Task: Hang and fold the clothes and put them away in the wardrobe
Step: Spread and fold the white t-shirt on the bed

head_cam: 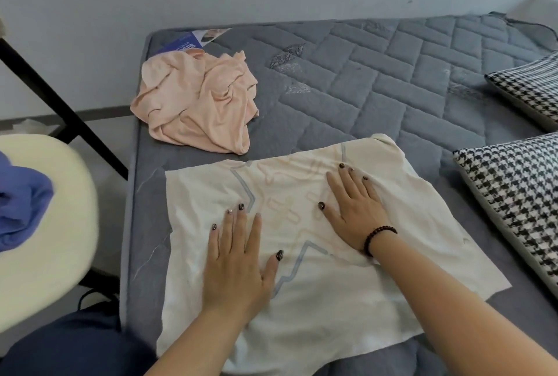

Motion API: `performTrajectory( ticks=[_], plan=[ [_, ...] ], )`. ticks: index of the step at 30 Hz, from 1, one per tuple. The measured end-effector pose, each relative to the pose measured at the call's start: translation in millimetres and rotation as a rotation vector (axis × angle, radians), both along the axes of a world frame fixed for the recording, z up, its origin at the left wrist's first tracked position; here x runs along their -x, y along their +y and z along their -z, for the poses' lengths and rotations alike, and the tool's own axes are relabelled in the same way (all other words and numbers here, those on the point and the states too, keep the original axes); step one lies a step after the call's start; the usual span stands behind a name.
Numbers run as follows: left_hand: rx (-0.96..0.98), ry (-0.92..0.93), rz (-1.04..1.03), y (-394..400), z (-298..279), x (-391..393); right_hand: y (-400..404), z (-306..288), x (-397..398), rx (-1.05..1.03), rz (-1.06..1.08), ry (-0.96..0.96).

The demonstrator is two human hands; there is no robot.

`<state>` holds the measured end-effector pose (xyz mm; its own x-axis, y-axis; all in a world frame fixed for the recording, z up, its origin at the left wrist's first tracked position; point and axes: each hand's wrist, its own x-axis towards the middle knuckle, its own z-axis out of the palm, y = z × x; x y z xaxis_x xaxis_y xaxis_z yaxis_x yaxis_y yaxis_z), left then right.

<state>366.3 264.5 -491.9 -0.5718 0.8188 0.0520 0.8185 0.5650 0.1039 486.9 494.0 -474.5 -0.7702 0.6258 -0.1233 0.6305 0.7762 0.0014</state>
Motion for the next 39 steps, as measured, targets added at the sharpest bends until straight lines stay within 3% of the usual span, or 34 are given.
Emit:
performTrajectory(
  ticks=[5, 10, 13, 18, 21, 24, 26, 30, 35, 39],
  plan=[
    [-0.034, 0.014, -0.042, 21, -3, 21, 21, -6, 13, -0.075, 0.103, -0.007],
    [-0.040, -0.045, -0.035, 30, 6, -11, 64, -13, 13, 0.093, 0.296, -0.054],
    [-0.052, -0.099, 0.083, 44, 7, -57, 84, -18, 13, 0.142, 0.231, -0.116],
    [-0.048, -0.142, 0.014, 71, 4, -88, 120, -23, -10, 0.126, 0.051, -0.118],
    [-0.047, -0.149, 0.157, 83, 3, -108, 128, -13, -25, 0.129, 0.007, 0.120],
    [-0.078, -0.158, 0.367, 99, 1, -142, 129, -2, -29, 0.238, 0.173, 0.340],
    [-0.107, -0.173, 0.501, 111, 0, -166, 137, -2, -26, 0.326, 0.240, 0.312],
    [-0.125, -0.176, 0.648, 135, 2, -198, 158, -9, -22, 0.370, 0.129, 0.131],
    [-0.091, -0.163, 0.593, 165, -2, -228, 176, -8, -18, 0.470, 0.070, 0.082],
    [-0.186, -0.184, 0.466, 195, -11, -241, 183, -4, -18, 0.502, 0.062, 0.135]
  ],
)
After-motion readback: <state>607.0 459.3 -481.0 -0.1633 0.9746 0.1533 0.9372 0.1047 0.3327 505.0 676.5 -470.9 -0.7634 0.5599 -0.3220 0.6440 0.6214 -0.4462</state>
